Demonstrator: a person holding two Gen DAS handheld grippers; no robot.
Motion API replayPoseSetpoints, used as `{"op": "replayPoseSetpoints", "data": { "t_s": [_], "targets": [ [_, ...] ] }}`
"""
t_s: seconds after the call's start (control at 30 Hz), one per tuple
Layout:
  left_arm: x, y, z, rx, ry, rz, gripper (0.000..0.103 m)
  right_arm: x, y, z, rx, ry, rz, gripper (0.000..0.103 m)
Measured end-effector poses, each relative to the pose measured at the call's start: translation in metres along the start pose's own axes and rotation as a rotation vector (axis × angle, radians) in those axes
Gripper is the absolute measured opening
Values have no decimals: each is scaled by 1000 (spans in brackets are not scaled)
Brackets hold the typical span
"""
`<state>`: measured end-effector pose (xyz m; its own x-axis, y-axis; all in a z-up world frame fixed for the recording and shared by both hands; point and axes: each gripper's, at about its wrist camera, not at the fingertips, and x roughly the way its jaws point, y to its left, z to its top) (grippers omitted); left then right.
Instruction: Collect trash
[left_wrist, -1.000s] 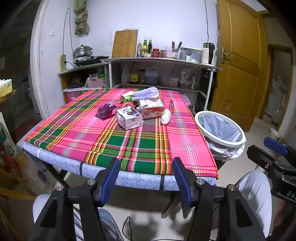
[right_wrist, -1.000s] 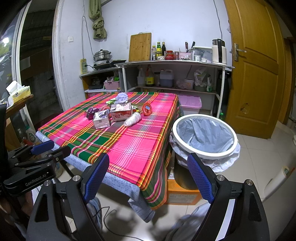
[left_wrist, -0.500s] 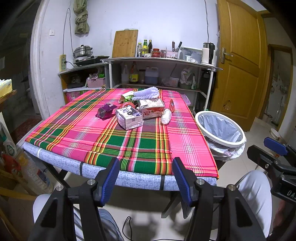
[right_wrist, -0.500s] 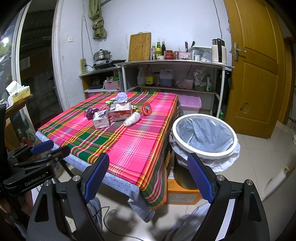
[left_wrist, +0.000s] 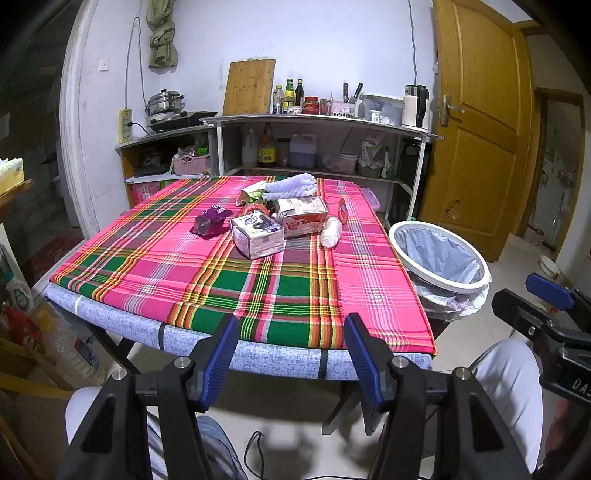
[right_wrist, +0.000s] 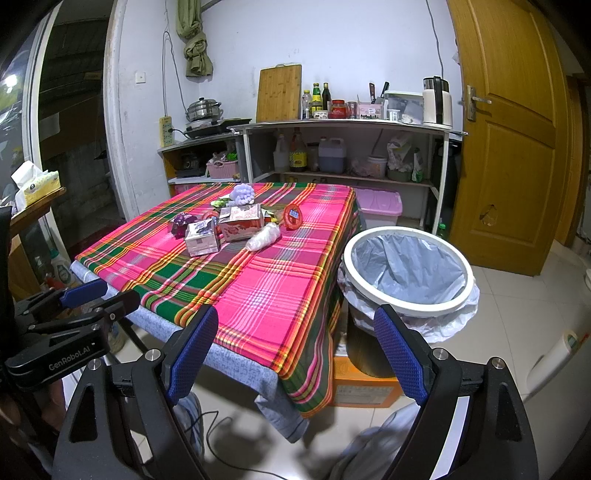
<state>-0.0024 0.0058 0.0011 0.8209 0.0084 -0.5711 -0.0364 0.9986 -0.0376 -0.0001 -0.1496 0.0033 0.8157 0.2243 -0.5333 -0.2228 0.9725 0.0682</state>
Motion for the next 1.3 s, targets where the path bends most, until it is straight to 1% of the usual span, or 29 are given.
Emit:
{"op": "replayPoseSetpoints", "data": {
  "t_s": [0.47,0.63,0.83,0.93,1.07,1.17,1.23,1.3],
  "targets": [
    [0,2,-1,-2,6,3,59,3,3,-2,0,8,3,87],
    [6,4,0,1,8,10,59,14,2,0,-1,20,21,87],
    [26,14,10,6,14,28,59,35,4,15,-21,25,50,87],
    [38,23,17,3,8,46,59,49,7,24,-32,30,76,87],
    [57,40,30,-13,14,46,59,71,11,38,-42,51,119,87],
    [69,47,38,-11,25,50,59,85,17,48,-53,58,131,87],
    [77,54,44,-19,33,35,59,94,20,54,-64,65,134,87],
    [87,60,50,-18,42,42,59,102,23,60,-74,72,133,87]
  ]
}}
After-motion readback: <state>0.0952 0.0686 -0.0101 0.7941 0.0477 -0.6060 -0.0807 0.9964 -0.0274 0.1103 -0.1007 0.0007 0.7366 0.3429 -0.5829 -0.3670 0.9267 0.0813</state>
